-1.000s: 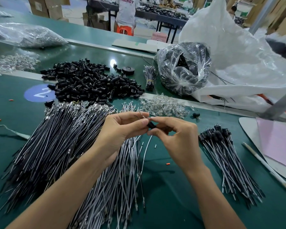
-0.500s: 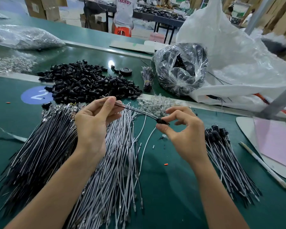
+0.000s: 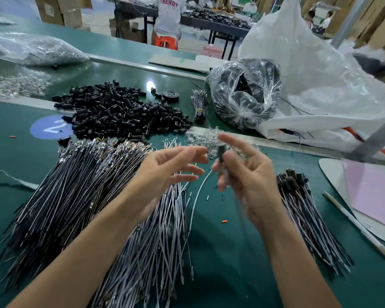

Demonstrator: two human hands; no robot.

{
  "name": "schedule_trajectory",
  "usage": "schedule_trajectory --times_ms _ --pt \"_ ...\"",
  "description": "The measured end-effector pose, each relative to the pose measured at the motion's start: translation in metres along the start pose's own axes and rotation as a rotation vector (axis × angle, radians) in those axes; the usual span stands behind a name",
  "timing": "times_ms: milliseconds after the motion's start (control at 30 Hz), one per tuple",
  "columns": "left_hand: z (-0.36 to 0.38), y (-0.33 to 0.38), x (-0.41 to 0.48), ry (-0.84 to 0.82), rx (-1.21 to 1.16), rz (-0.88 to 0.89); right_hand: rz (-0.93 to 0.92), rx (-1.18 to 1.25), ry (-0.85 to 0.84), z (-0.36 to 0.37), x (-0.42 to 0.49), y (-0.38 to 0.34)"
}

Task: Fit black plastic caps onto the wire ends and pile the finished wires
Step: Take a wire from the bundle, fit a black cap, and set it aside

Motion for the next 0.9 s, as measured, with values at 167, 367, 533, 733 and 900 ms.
schedule_trajectory --times_ms 167,367,533,733,900 --pt "0.005 -0.007 0.0 0.017 -0.067 0.014 0.092 -0.15 -0.022 0.019 -0.006 0.015" --pt "-0.005 -0.001 0.0 0.198 -0.156 0.095 0.118 -0.186 -0.061 0.023 -0.006 0.018" --pt "0.0 -0.001 -0.002 0.254 -0.111 0.159 0.111 -0.19 -0.005 0.022 -0.007 0.019" --pt "0.001 0.002 -0.006 0.267 -0.12 0.172 0.046 -0.167 0.025 0.025 -0.007 0.015" --pt "-0.004 0.007 -0.009 0.321 -0.147 0.219 0.031 -0.183 0.053 0.026 -0.007 0.014"
Point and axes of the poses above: each hand's wrist, its own x-axis towards the middle knuckle, its own z-axis out of the palm, y = z × x, the point moved 5 cm from there along x, towards the middle knuckle, and after that the axes turned 8 degrees about -z, right-handed, at the moved point
